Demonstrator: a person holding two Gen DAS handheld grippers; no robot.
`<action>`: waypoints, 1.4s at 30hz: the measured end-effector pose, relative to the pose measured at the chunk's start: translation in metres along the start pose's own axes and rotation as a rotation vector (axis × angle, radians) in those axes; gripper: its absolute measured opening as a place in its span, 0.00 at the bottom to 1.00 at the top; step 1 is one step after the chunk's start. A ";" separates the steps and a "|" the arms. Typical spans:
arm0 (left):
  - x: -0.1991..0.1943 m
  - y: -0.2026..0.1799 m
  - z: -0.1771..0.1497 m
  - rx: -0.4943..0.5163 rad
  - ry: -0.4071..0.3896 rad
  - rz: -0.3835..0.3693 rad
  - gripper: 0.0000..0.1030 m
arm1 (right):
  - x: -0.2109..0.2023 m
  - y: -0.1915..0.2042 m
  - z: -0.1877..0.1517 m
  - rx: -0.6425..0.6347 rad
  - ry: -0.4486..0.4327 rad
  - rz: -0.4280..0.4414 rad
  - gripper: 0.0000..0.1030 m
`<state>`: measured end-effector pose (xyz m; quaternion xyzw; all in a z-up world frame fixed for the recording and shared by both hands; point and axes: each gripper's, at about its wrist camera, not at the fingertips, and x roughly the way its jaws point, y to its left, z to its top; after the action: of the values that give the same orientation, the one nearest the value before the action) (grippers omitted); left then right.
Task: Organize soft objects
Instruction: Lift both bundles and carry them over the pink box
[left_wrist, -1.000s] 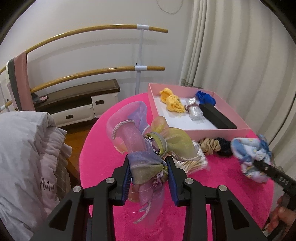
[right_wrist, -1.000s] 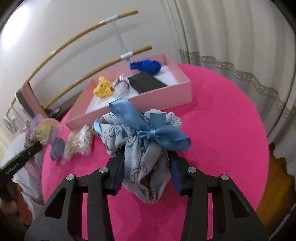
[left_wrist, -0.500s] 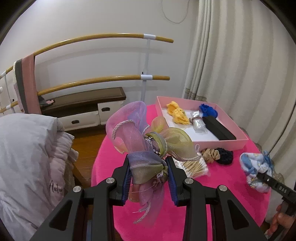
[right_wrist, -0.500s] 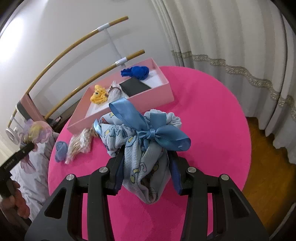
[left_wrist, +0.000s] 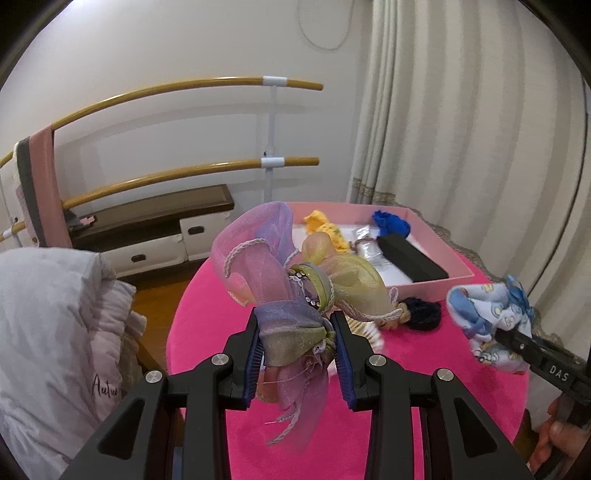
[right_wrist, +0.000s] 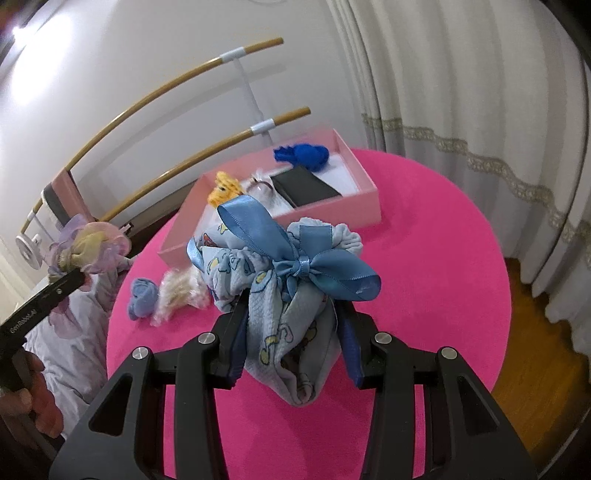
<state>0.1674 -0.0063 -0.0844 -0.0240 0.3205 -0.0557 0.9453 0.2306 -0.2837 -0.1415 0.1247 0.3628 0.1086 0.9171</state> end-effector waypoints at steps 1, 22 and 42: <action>0.001 -0.003 0.003 0.007 -0.004 -0.002 0.31 | -0.002 0.005 0.006 -0.011 -0.011 0.002 0.38; 0.063 -0.060 0.113 0.116 -0.081 0.002 0.31 | 0.002 0.048 0.140 -0.134 -0.153 -0.021 0.38; 0.212 -0.079 0.198 0.083 0.022 -0.012 0.31 | 0.096 0.026 0.197 -0.094 -0.022 -0.053 0.39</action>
<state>0.4478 -0.1079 -0.0492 0.0137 0.3282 -0.0749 0.9415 0.4322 -0.2606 -0.0558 0.0728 0.3505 0.0999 0.9284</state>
